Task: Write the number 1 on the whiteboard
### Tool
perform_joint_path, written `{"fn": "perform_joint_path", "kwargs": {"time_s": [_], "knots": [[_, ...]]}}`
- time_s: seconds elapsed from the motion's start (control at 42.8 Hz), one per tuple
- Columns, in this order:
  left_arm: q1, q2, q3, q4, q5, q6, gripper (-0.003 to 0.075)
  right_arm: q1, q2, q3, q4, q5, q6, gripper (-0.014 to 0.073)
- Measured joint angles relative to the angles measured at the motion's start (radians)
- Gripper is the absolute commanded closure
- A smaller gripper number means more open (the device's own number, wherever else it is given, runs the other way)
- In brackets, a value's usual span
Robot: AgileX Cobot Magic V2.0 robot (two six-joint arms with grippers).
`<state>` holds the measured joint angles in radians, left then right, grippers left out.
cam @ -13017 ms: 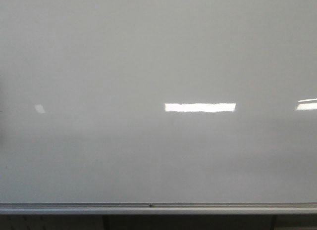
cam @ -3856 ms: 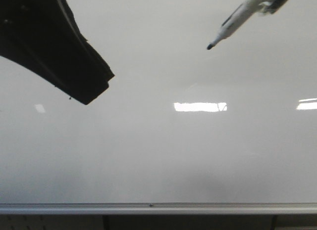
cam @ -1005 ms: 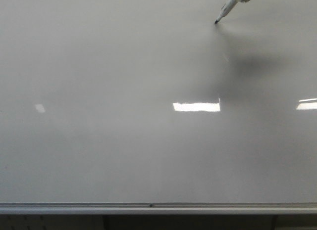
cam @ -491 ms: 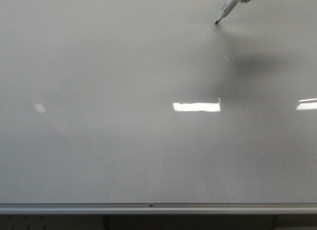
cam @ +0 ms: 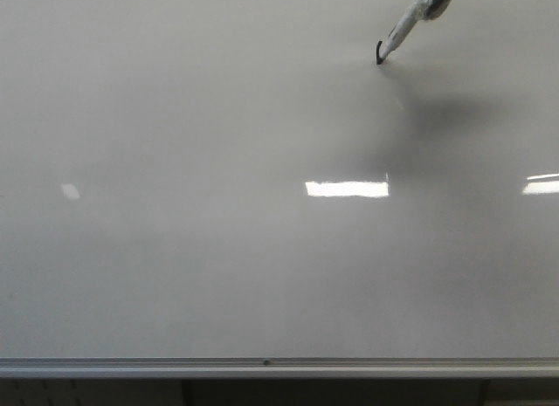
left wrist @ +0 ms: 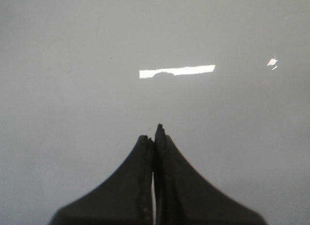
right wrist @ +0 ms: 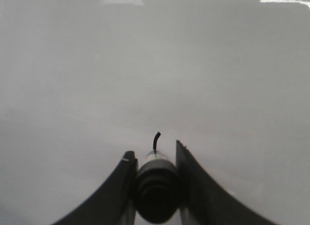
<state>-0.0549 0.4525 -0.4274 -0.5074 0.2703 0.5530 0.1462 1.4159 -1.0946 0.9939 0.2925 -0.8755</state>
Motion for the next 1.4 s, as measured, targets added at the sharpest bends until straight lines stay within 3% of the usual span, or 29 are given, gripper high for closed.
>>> {"fn": "perform_joint_path", "kwargs": {"time_s": [0.795, 0.981, 1.192, 1.332, 1.402], "knots": [[0.000, 0.000, 0.000, 0.000, 0.000, 0.000, 0.0741, 0.000, -0.002, 0.191, -0.007, 0.000, 0.000, 0.0653], [0.000, 0.000, 0.000, 0.000, 0.000, 0.000, 0.0741, 0.000, -0.129, 0.196, -0.009, 0.053, 0.000, 0.0653], [0.000, 0.000, 0.000, 0.000, 0.000, 0.000, 0.0741, 0.000, -0.310, 0.123, -0.009, 0.190, 0.007, 0.0653], [0.000, 0.000, 0.000, 0.000, 0.006, 0.000, 0.0737, 0.000, -0.338, 0.049, -0.010, 0.370, 0.013, 0.0653], [0.000, 0.009, -0.016, 0.000, 0.053, 0.004, 0.0699, 0.000, -0.338, 0.025, -0.019, 0.453, 0.016, 0.0653]]}}
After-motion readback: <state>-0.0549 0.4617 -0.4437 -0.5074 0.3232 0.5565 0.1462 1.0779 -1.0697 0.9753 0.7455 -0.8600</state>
